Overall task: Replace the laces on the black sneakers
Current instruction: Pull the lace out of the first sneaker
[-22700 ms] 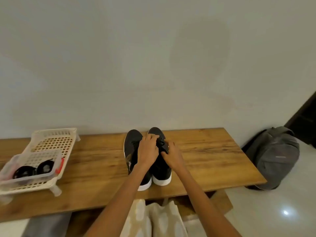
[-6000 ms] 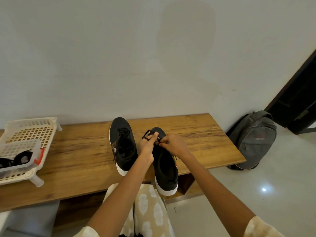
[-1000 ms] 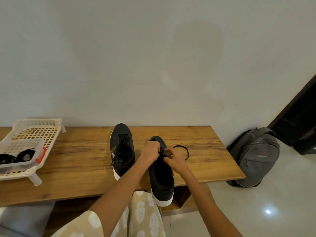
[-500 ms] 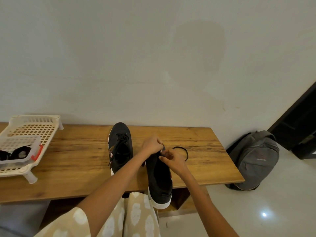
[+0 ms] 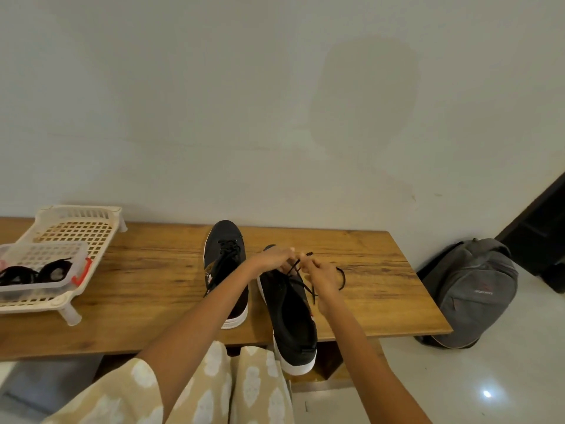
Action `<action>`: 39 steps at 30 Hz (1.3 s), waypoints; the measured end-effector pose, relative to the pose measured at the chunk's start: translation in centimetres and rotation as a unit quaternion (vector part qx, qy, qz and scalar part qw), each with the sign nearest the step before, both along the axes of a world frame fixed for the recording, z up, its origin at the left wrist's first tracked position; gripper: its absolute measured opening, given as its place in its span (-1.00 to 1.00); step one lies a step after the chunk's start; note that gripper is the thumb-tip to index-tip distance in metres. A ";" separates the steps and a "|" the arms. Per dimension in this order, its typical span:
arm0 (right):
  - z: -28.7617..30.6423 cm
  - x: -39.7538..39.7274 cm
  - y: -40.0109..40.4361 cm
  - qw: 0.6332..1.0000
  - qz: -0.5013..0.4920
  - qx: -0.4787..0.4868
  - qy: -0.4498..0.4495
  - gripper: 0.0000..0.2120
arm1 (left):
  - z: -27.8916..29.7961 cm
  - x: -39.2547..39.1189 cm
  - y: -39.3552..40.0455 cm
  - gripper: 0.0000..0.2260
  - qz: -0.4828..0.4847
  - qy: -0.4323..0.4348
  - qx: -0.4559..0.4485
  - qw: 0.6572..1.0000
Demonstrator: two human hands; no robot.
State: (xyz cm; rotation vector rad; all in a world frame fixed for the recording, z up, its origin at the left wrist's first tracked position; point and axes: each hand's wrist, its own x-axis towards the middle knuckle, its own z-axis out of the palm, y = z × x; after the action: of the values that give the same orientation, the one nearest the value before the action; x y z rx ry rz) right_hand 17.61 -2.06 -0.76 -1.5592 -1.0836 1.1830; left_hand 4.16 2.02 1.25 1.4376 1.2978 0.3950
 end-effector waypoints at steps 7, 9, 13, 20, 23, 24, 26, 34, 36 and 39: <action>3.3 1.8 2.7 0.969 -0.080 -0.003 0.232 -0.84 | -0.6 -1.3 0.2 -0.82 -0.114 0.064 0.107 0.986; 2.0 1.6 1.9 0.975 -0.032 -0.013 0.219 -0.82 | -0.4 -0.6 0.5 -0.83 -0.057 0.039 0.146 0.987; -1.2 0.9 -0.5 0.991 0.086 -0.025 0.095 -0.79 | 1.8 0.6 1.1 -0.85 0.053 -0.074 0.165 0.982; -1.0 -0.3 -0.7 0.995 0.079 0.063 -0.005 -0.80 | 2.1 1.7 0.8 -0.77 0.054 -0.028 0.151 0.987; 0.5 0.2 0.4 0.995 -0.015 0.080 0.059 -0.82 | -0.6 0.5 0.3 -0.65 -0.015 0.142 0.164 0.976; 1.0 0.4 0.8 0.992 -0.030 0.087 0.086 -0.83 | -1.5 0.0 0.2 -0.64 -0.029 0.151 0.158 0.975; 2.0 0.9 1.4 0.986 -0.050 0.103 0.120 -0.85 | -2.4 -0.6 -0.2 -0.68 -0.047 0.158 0.150 0.975; 3.0 3.4 3.1 0.968 -0.164 0.101 0.163 -0.88 | -1.9 -0.3 -0.3 -0.84 -0.089 0.240 0.192 0.947; 1.4 3.6 3.2 0.979 -0.155 0.077 0.109 -0.85 | -1.4 0.0 -0.3 -0.88 -0.103 0.275 0.190 0.937; -1.4 3.9 3.1 0.993 -0.117 0.023 -0.008 -0.83 | -0.7 0.4 -0.4 -0.88 -0.101 0.324 0.183 0.923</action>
State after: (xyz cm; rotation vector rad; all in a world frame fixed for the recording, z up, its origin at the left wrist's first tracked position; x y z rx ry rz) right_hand 21.49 1.00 -2.18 -1.6130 -0.9045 0.9819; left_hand 4.61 1.57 0.51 2.1129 1.6246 0.0061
